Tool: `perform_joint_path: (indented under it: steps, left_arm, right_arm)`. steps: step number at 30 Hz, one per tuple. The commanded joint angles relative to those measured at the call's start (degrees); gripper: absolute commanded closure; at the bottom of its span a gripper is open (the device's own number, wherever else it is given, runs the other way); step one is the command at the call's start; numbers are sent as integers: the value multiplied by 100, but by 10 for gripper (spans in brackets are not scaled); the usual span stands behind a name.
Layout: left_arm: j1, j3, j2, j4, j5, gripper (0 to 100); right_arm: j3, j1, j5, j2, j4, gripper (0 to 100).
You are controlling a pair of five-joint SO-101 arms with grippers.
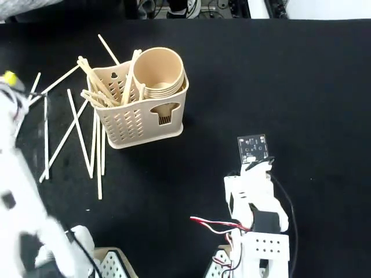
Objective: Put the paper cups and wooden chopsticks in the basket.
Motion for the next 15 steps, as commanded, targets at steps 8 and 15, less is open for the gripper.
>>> perform_joint_path:
  steps: [8, 15]
  left_arm:
    - [-13, -2246, 4835, 193, -1196, 799]
    - [576, -3459, 6884, 431, -1231, 772]
  right_arm:
    - [-13, -62, 26, -57, 18, 986]
    - [-13, -62, 26, -57, 18, 986]
